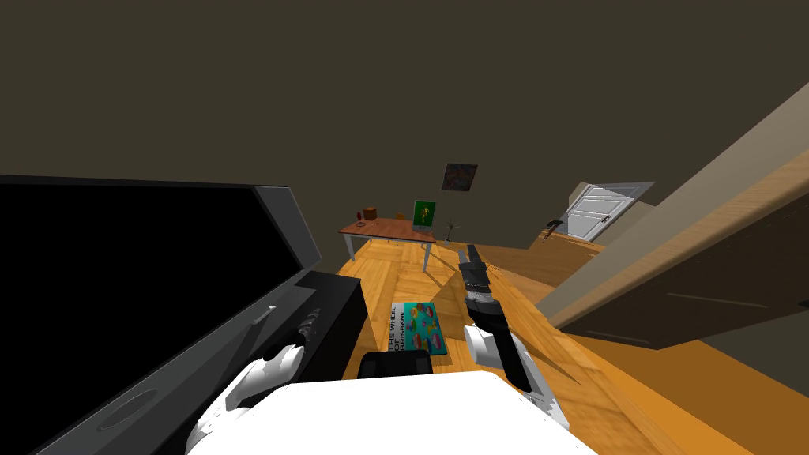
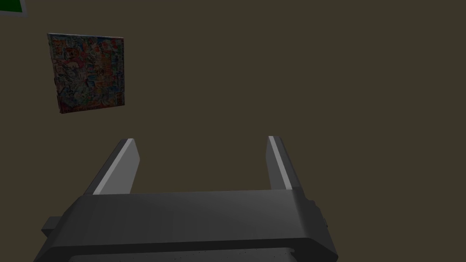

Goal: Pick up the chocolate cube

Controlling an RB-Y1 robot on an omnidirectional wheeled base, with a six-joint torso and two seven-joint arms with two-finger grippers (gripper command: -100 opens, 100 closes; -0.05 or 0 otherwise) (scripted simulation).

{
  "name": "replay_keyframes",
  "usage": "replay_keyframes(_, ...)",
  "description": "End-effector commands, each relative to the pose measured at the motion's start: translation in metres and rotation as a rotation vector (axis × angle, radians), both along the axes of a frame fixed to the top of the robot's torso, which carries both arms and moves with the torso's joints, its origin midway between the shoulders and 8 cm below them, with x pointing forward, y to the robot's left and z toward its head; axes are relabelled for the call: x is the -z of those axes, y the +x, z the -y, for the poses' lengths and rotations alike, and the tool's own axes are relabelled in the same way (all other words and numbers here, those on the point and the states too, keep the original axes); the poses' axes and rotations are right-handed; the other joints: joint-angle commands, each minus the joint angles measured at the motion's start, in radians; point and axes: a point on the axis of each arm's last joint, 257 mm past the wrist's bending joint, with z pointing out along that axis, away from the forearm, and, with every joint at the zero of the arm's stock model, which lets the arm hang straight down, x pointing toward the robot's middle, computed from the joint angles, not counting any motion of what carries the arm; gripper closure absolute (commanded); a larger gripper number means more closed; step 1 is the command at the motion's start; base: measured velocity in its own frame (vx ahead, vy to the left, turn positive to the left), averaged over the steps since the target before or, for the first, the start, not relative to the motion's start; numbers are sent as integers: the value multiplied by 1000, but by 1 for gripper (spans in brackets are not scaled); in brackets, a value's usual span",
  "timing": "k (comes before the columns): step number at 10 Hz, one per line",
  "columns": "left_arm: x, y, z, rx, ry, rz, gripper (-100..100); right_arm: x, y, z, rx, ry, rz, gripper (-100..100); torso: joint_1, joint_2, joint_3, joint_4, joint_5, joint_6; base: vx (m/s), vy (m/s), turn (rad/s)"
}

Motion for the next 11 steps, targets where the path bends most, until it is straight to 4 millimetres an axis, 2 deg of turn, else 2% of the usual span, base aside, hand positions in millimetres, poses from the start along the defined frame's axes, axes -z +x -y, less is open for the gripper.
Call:
replay_keyframes(1, 12, -11, -6, -18, -10, -46, -100, 0, 0, 0, 0, 0, 0, 0, 0, 0, 0, 0, 0, 0, 10, -4, 4)
replay_keyframes(4, 22, -21, -11, -34, -19, -88, -100, 0, 0, 0, 0, 0, 0, 0, 0, 0, 0, 0, 0, 0, 9, -8, 13)
replay_keyframes(6, 38, -40, -21, -65, -35, -163, -100, 0, 0, 0, 0, 0, 0, 0, 0, 0, 0, 0, 0, 0, 10, -6, 13)
replay_keyframes(7, 38, -40, -21, -65, -35, -163, -100, 0, 0, 0, 0, 0, 0, 0, 0, 0, 0, 0, 0, 0, 8, -4, 11)
replay_keyframes(11, 59, -70, -38, -115, -55, -273, -100, 0, 0, 0, 0, 0, 0, 0, 0, 0, 0, 0, 0, 0, 8, -6, 18)
